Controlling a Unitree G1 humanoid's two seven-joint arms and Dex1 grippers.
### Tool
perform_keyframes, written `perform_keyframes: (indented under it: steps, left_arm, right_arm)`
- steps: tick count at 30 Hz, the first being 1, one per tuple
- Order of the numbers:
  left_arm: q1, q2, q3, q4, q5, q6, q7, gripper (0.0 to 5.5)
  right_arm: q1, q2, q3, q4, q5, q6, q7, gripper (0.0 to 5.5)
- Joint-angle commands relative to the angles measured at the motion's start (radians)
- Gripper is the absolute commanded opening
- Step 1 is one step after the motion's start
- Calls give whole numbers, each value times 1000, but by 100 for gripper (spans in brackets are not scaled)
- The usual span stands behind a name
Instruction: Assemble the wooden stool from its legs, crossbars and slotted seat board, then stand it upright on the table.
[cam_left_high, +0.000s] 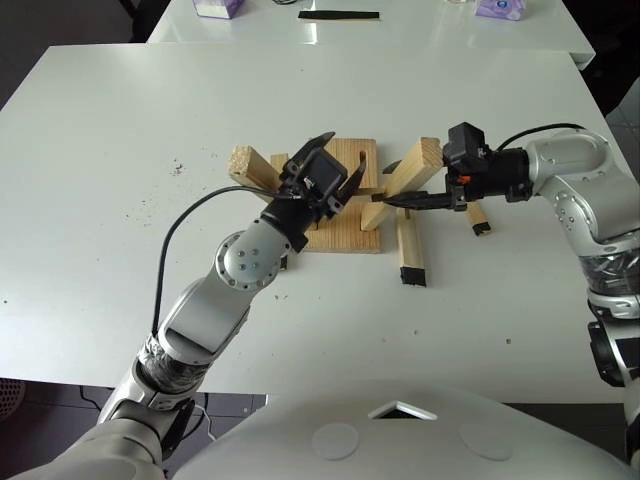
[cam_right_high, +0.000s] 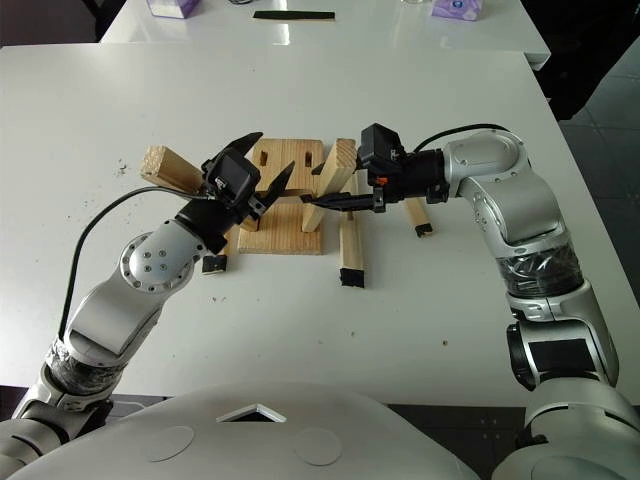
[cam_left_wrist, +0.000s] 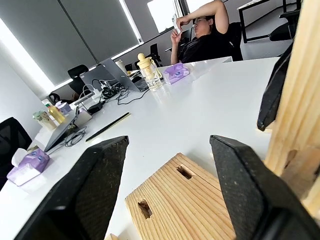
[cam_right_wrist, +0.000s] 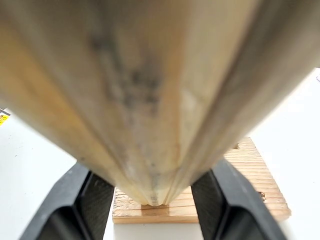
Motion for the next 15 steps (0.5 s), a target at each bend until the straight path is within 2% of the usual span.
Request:
perform_keyframes:
  steps: [1,9,15]
  left_arm:
    - [6,-15,-13,100,100,-73,-2,304]
    - [48,-87,-5,227,213,-210,15,304]
    - [62,-135,15,243,203,-226,-30,304]
  right_arm:
    - [-16,-15,23,-7,-23,6,51,204]
    - [-44,-8,31,0,-9,30,88,204]
    - [-56,3,43,22,-52,9,69,204]
